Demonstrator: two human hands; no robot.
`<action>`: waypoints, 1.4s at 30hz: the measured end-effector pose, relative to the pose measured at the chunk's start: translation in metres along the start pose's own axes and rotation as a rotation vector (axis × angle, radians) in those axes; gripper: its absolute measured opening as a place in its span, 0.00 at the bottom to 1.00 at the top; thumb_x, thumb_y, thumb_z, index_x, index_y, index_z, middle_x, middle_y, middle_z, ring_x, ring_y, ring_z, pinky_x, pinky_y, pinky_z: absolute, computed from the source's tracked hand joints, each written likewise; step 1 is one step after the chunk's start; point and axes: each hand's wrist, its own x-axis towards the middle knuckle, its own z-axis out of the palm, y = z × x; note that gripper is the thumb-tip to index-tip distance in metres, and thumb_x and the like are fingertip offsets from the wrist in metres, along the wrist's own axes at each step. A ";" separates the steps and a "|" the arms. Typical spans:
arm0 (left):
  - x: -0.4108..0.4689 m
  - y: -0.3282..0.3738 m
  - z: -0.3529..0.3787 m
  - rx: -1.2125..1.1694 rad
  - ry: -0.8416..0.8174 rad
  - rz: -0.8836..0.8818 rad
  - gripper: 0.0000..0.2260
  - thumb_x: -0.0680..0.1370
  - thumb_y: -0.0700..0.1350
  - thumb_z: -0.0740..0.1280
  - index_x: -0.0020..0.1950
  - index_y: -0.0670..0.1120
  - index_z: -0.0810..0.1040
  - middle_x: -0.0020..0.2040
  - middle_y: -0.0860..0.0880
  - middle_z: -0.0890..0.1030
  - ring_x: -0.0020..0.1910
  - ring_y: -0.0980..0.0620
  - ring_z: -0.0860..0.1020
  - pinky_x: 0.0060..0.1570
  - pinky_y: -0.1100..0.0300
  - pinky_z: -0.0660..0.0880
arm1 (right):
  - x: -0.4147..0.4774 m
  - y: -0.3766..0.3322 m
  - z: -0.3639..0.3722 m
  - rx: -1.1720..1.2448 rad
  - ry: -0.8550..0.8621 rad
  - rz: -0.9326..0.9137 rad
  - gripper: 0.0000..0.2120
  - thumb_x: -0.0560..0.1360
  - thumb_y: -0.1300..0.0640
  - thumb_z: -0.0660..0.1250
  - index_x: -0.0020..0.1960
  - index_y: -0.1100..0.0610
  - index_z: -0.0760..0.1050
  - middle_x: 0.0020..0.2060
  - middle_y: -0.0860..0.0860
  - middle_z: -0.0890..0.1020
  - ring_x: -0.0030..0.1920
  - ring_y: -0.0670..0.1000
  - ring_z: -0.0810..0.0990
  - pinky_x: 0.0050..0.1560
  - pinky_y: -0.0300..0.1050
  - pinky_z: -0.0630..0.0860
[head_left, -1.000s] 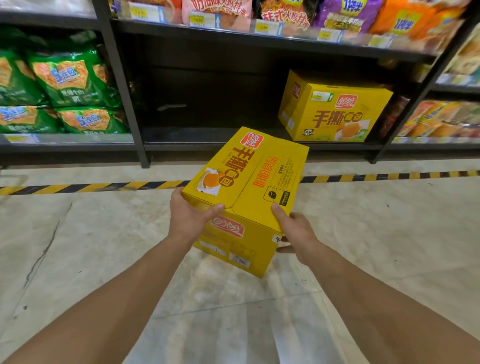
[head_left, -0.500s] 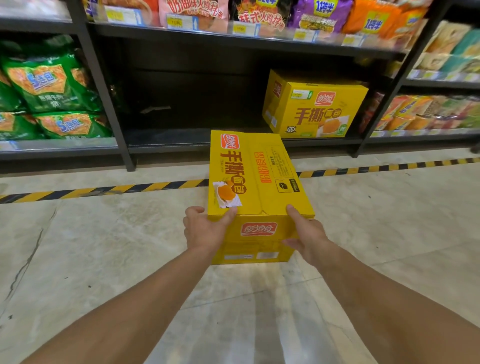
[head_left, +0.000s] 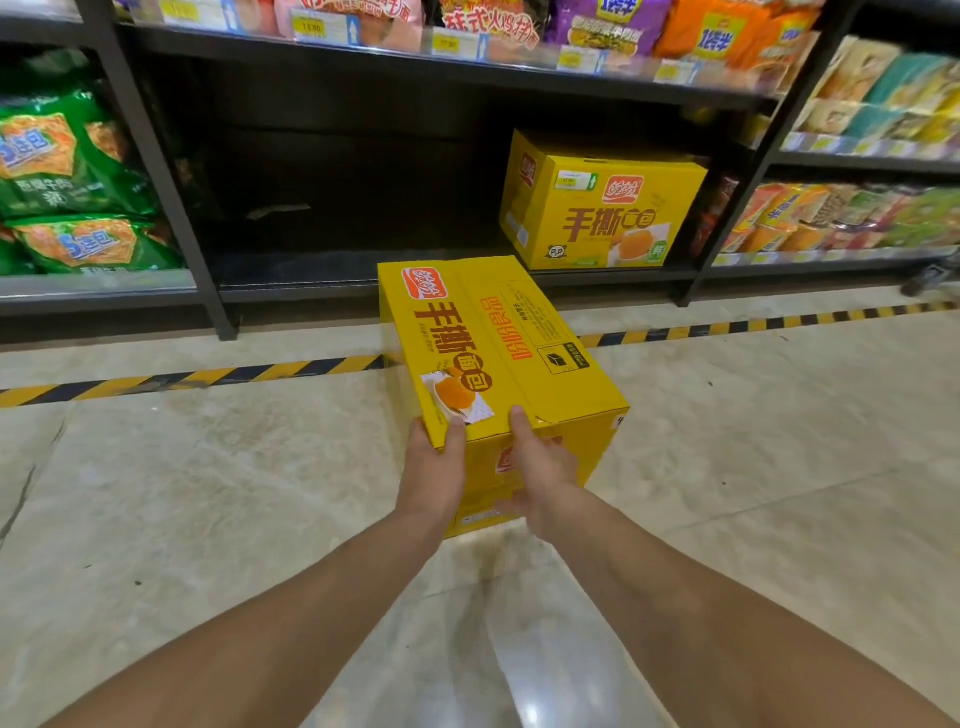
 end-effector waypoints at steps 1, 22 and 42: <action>-0.003 0.000 0.005 -0.014 -0.004 0.009 0.23 0.84 0.62 0.62 0.75 0.52 0.69 0.65 0.50 0.77 0.60 0.46 0.77 0.59 0.51 0.74 | -0.004 0.001 0.005 -0.007 -0.046 0.010 0.68 0.46 0.18 0.73 0.76 0.53 0.65 0.66 0.55 0.78 0.60 0.65 0.82 0.34 0.68 0.84; 0.031 0.022 0.016 -0.254 -0.066 -0.290 0.53 0.74 0.59 0.79 0.86 0.54 0.45 0.84 0.50 0.61 0.70 0.35 0.76 0.57 0.34 0.82 | 0.023 -0.025 -0.049 -0.139 -0.153 -0.108 0.27 0.79 0.36 0.70 0.75 0.40 0.69 0.66 0.46 0.80 0.57 0.56 0.82 0.57 0.64 0.82; 0.083 0.021 -0.063 0.103 0.287 0.005 0.69 0.61 0.61 0.85 0.86 0.47 0.40 0.85 0.41 0.49 0.84 0.38 0.52 0.79 0.36 0.60 | 0.029 -0.039 -0.073 -0.136 -0.131 -0.163 0.15 0.80 0.42 0.70 0.63 0.49 0.78 0.52 0.48 0.85 0.50 0.50 0.84 0.61 0.68 0.81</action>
